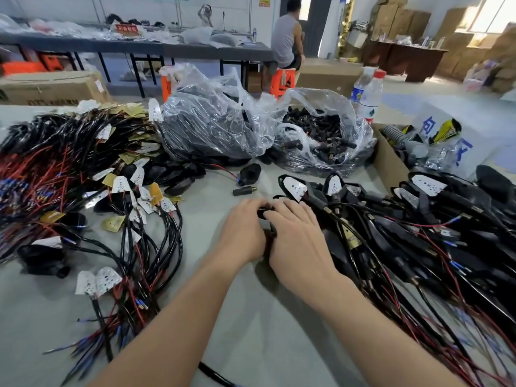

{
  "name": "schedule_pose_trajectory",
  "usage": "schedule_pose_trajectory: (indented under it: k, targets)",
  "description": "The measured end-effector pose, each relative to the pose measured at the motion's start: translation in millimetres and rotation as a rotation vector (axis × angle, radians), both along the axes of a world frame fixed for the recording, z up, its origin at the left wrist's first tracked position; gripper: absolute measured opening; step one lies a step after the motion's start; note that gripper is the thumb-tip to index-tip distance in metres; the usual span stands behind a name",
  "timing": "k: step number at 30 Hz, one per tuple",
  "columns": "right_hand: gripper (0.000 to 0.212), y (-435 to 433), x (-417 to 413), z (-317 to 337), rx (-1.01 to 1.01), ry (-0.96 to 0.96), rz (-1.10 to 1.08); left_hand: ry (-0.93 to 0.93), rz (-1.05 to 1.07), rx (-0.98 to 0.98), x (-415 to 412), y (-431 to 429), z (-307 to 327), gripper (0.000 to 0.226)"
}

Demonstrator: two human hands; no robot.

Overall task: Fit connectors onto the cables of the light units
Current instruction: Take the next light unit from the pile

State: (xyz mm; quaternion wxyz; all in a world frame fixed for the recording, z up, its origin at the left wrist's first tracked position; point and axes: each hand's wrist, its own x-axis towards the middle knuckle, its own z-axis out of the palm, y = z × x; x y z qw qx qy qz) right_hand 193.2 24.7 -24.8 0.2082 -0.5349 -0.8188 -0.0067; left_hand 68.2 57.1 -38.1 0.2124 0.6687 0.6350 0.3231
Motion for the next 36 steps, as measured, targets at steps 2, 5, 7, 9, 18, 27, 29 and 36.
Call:
schedule_pose_trajectory:
  k: [2, 5, 7, 9, 18, 27, 29, 36]
  targets:
    - [0.055, 2, -7, -2, -0.042, -0.039, 0.024, -0.029, 0.011, 0.002, -6, 0, -1, 0.046]
    - [0.057, 6, -21, 0, -0.078, 0.084, 0.074, -0.192, 0.023, -0.048, -25, -2, 5, 0.046]
    - [0.058, 7, -37, 2, -0.122, 0.236, 0.115, -0.172, 0.081, -0.049, -43, -3, 9, 0.042]
    - [0.064, 10, -56, 2, -0.194, 0.330, 0.119, -0.071, 0.195, -0.024, -66, -5, 11, 0.033]
    - [0.030, 41, -126, -33, -0.329, 0.377, 0.073, 0.442, 0.430, -0.089, -125, -16, 0, 0.031]
    - [0.018, 44, -125, -44, -0.268, 0.596, 0.140, 0.093, 0.631, 0.008, -137, -15, 14, 0.032]
    - [0.019, 41, -123, -40, -0.381, 0.752, 0.147, -0.192, 0.571, 0.160, -130, -20, 20, 0.026]
    - [0.032, 33, -102, -24, -0.852, 1.088, 0.448, -1.273, 0.497, 0.189, -89, -11, 35, 0.024]
